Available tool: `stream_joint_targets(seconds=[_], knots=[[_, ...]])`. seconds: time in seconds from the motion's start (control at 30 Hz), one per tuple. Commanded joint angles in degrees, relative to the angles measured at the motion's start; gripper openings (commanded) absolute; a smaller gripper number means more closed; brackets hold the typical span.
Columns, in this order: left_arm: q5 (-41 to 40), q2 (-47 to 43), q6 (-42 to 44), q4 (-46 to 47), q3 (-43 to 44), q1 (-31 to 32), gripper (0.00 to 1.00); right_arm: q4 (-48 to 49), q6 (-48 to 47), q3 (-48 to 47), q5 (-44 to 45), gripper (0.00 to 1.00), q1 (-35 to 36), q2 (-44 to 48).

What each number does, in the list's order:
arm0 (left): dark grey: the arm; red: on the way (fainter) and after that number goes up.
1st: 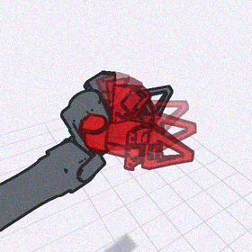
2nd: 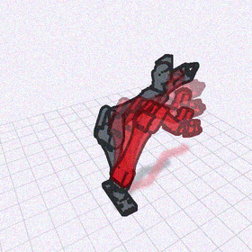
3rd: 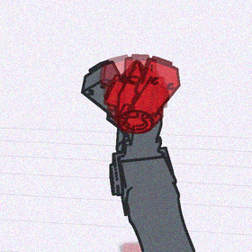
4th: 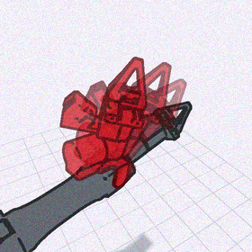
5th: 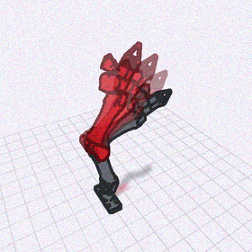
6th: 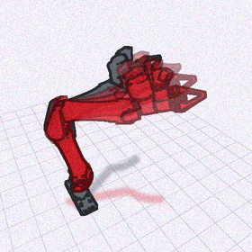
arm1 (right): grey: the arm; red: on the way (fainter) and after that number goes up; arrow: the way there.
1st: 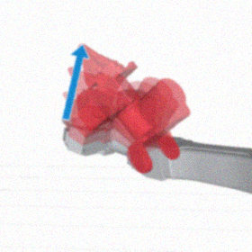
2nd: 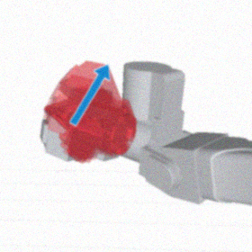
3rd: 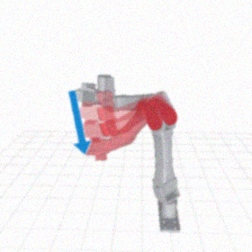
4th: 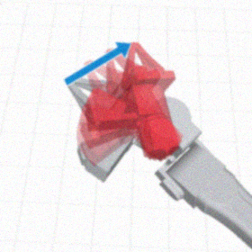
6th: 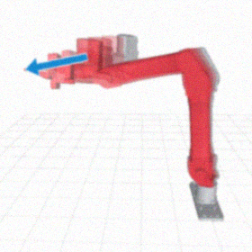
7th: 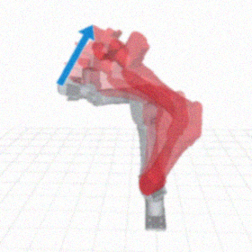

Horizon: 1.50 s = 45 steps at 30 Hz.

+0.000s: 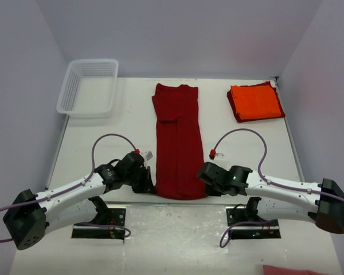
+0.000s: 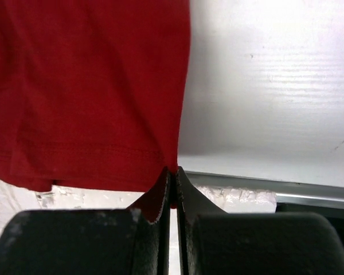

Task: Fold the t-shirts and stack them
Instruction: Grab the bottom of the folded rectangular tshirt with both arms, then fold the folded rectangular tshirt in 1/3 of the way

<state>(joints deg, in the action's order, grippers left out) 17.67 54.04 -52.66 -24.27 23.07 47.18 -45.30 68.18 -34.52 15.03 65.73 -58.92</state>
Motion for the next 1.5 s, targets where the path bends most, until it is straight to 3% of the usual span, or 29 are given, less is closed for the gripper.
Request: stream_joint_targets(seconds=[0.0,0.13,0.37,0.57,0.83,1.47], knots=[[-4.7,4.9,5.6,-1.7,10.0,0.3,0.00,-1.5,-6.3,-7.7,5.1,0.00,-3.7,-2.8],[-6.6,12.7,9.4,0.4,19.4,-2.1,0.00,2.8,-17.5,-14.0,3.7,0.00,-12.9,-8.0],[-6.2,26.8,16.6,1.3,36.3,-13.3,0.00,5.7,-34.8,-31.9,-1.6,0.00,-25.6,-24.4],[-8.0,36.1,20.1,0.6,46.3,-18.7,0.00,5.4,-39.5,-43.0,-4.8,0.00,-31.5,-34.9],[-5.9,45.7,21.6,2.6,51.8,-24.1,0.00,3.0,-44.2,-54.2,-7.7,0.00,-37.1,-44.4],[-4.5,61.6,24.7,2.8,65.7,-26.8,0.00,-0.6,-49.4,-73.3,-13.7,0.00,-42.8,-64.0]])
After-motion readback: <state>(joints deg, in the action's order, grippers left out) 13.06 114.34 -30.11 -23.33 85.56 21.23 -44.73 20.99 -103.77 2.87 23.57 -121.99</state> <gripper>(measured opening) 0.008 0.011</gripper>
